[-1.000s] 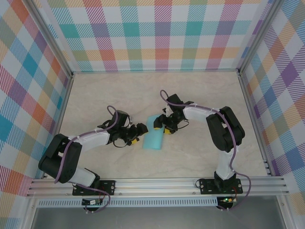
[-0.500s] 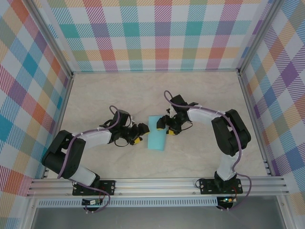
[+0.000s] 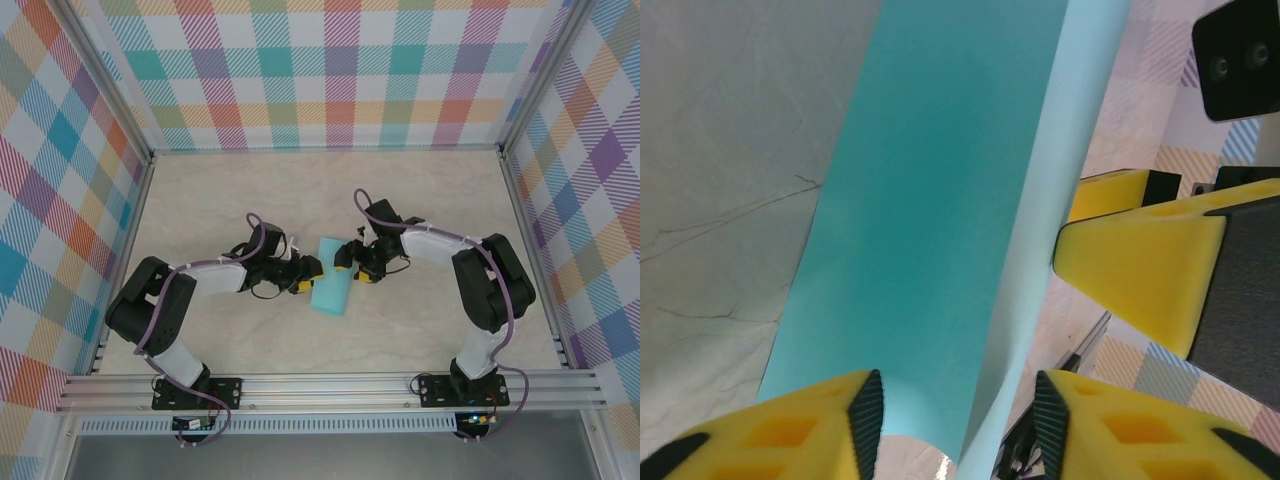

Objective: Fold a paper plane with a square sheet of paper (pick it up from the middle)
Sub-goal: First fold in half a square sheet of paper at the center of the table.

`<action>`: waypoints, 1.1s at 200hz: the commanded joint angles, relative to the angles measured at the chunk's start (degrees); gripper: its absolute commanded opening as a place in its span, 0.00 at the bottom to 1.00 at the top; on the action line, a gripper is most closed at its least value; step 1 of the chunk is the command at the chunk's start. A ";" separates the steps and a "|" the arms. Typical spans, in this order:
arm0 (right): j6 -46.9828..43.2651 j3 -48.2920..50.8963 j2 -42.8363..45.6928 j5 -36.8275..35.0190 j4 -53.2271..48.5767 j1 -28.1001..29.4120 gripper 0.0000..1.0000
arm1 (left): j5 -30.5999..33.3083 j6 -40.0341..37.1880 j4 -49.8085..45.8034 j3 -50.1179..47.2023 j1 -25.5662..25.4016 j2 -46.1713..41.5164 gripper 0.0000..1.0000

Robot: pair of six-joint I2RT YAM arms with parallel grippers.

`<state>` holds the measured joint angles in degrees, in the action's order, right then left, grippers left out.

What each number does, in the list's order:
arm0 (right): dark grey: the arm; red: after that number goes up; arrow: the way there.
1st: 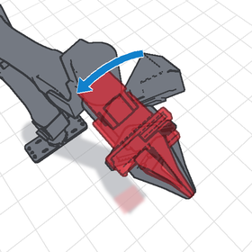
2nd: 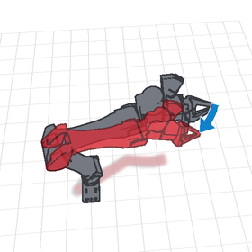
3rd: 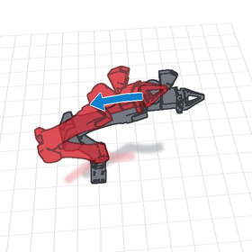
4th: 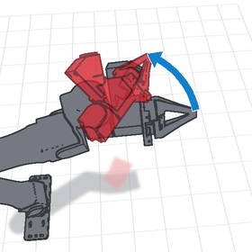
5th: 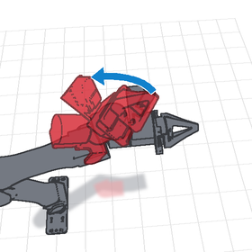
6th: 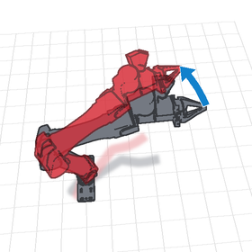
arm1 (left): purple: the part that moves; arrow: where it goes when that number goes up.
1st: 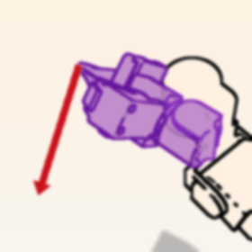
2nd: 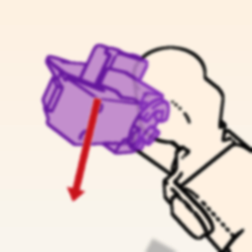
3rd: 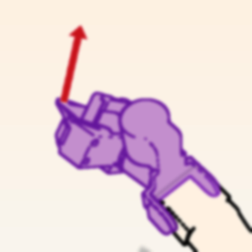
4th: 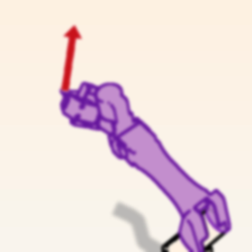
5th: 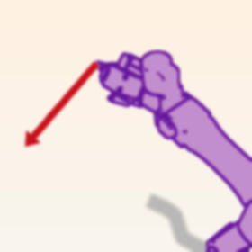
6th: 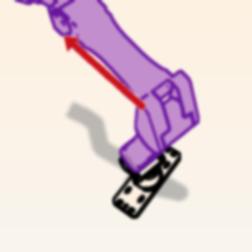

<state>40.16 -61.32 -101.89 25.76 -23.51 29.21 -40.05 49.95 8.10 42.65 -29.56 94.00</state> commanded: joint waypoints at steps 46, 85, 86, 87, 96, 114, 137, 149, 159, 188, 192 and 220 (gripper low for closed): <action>2.42 2.89 4.14 -0.92 1.91 -0.64 0.67 | -1.87 -0.28 2.14 3.12 -1.33 3.17 0.10; 2.85 5.55 7.43 -1.43 1.84 -2.47 0.68 | -0.01 3.13 5.96 3.81 -1.90 4.34 0.05; 2.88 5.66 7.50 -1.42 1.82 -2.53 0.68 | 0.03 3.26 6.14 3.83 -1.90 4.43 0.05; 2.89 5.76 7.63 -1.42 1.85 -2.64 0.68 | 0.00 3.42 6.32 3.83 -1.95 4.48 0.05; 3.16 6.82 8.72 -1.16 2.44 -3.28 0.68 | 0.12 4.53 7.45 4.30 -2.22 5.06 0.04; 3.35 8.38 10.14 0.10 3.68 -4.32 0.68 | 1.47 6.34 9.05 5.26 -3.18 6.27 0.05; 2.88 8.80 10.11 0.47 3.70 -4.78 0.66 | 2.08 7.99 10.78 6.64 -4.51 8.19 0.06; 2.90 8.87 9.59 0.78 4.29 -4.87 0.64 | 2.38 8.53 11.07 7.26 -5.05 9.13 0.06; 2.75 8.40 8.74 0.96 4.31 -4.87 0.62 | 2.90 8.48 10.72 7.36 -5.31 9.49 0.06; 1.73 6.55 6.10 0.87 3.76 -4.87 0.62 | 3.78 7.59 9.26 7.41 -5.33 9.45 0.07; 1.68 6.21 5.69 0.72 3.54 -4.87 0.62 | 3.88 7.37 8.74 7.52 -5.29 9.45 0.07; 1.66 5.38 3.72 0.60 3.35 -4.87 0.60 | 3.97 6.32 7.10 8.31 -5.33 9.19 0.07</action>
<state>42.65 -54.15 -96.60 25.54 -20.16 24.38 -36.80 57.23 16.60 49.04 -34.54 103.04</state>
